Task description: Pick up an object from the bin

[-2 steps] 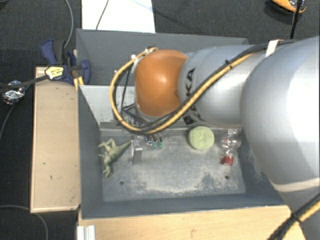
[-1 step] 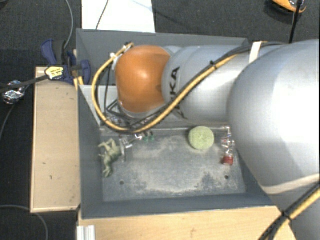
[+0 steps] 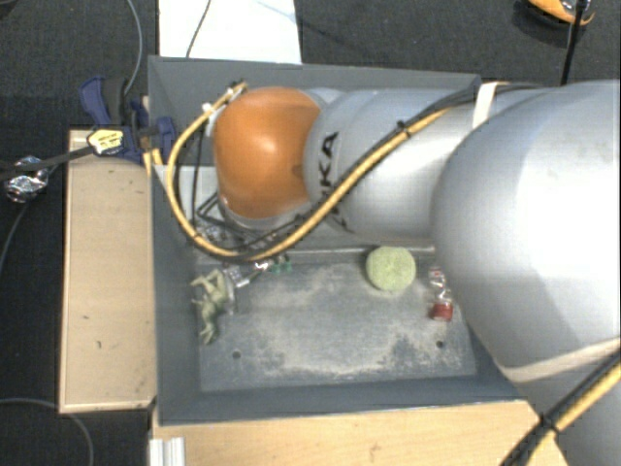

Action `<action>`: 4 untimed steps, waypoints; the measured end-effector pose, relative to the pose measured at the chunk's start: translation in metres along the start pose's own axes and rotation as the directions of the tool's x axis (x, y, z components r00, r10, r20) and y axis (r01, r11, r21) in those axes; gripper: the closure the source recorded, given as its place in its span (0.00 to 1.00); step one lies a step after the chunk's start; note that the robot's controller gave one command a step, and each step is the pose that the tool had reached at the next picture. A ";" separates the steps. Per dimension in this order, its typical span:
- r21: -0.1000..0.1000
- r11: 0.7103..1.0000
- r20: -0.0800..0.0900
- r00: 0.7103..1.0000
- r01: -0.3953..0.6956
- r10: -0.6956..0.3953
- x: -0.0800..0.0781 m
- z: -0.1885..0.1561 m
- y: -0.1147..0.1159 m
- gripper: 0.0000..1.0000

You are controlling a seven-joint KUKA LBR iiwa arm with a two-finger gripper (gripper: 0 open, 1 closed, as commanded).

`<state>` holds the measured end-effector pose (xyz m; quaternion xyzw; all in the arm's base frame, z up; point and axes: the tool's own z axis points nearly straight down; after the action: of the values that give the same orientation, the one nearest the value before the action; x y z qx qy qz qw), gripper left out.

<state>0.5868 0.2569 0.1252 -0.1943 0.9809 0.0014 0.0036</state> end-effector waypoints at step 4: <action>0.001 0.938 -0.001 0.938 0.348 -0.348 0.001 0.049 -0.007 1.00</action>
Offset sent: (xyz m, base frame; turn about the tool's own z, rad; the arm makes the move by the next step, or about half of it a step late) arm 0.0014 -0.0046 -0.0552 -0.3603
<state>0.5892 0.2505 0.0757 -0.3645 0.9312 -0.0001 0.0036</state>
